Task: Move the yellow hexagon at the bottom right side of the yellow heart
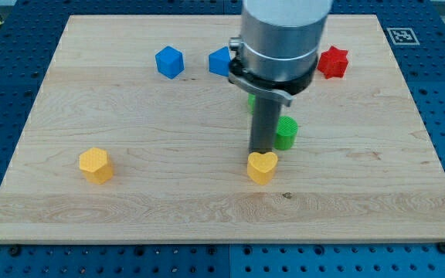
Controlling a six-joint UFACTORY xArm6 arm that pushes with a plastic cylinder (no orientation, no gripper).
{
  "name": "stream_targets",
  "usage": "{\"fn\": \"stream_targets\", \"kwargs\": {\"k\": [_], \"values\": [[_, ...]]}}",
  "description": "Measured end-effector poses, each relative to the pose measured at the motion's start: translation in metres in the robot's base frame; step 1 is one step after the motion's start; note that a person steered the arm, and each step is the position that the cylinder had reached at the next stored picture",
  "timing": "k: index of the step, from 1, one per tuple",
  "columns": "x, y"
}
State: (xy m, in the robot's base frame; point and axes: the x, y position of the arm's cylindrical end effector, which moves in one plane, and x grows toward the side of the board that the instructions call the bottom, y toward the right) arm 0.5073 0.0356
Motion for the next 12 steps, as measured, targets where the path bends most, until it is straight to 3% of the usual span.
{"fn": "stream_targets", "kwargs": {"k": [4,5,6,9,12], "values": [[-0.026,-0.175],[-0.024,-0.227],[-0.004,-0.24],[0.043,-0.227],[0.047,-0.129]]}}
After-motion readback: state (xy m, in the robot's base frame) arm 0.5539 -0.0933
